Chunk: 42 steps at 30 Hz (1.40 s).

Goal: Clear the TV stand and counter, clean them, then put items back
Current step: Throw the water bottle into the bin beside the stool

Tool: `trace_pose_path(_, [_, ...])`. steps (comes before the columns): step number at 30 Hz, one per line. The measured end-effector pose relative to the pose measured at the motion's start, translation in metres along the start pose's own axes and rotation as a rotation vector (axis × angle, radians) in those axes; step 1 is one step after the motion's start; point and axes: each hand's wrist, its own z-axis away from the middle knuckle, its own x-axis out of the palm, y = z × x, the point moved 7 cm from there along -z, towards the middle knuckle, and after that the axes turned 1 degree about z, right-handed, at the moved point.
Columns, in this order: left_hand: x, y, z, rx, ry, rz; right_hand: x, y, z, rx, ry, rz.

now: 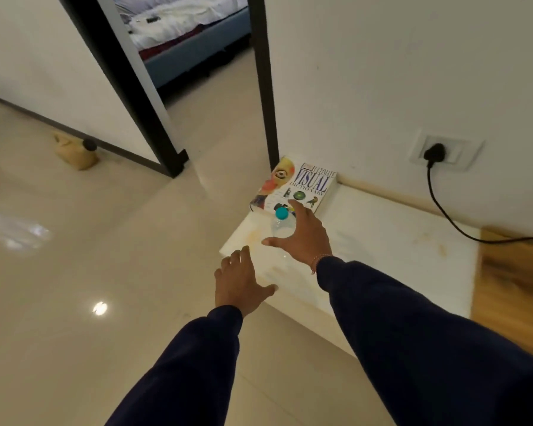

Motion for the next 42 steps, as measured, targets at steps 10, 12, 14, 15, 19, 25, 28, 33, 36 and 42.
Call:
trace_pose_path(10, [-0.029,0.024,0.023,0.089,-0.028,0.027,-0.040,0.020,0.048,0.061,0.047,-0.063])
trace_pose_path(12, [-0.028,0.059,0.039,0.160,-0.066,0.013,-0.075,0.036,0.076,0.081,0.064,-0.086])
trace_pose_path(14, [-0.032,0.107,0.061,0.269,-0.102,-0.018,-0.120,0.053,0.110,0.117,0.089,-0.094])
trace_pose_path(15, [-0.033,0.134,0.073,0.331,-0.126,-0.025,-0.143,0.063,0.128,0.134,0.101,-0.095])
trace_pose_path(19, [-0.042,0.248,0.126,0.563,-0.207,-0.034,-0.253,0.111,0.213,0.216,0.208,-0.097])
trace_pose_path(25, [-0.071,0.436,0.233,0.833,-0.266,-0.101,-0.411,0.178,0.365,0.294,0.318,-0.014])
trace_pose_path(28, [-0.083,0.528,0.304,0.916,-0.257,-0.163,-0.487,0.209,0.450,0.326,0.397,-0.036])
trace_pose_path(33, [-0.100,0.677,0.441,1.084,-0.256,-0.212,-0.616,0.263,0.604,0.392,0.530,0.011])
trace_pose_path(36, [-0.098,0.758,0.525,1.162,-0.286,-0.209,-0.689,0.298,0.704,0.432,0.620,0.032])
trace_pose_path(42, [-0.072,0.900,0.673,1.272,-0.336,-0.270,-0.804,0.365,0.890,0.535,0.798,0.093])
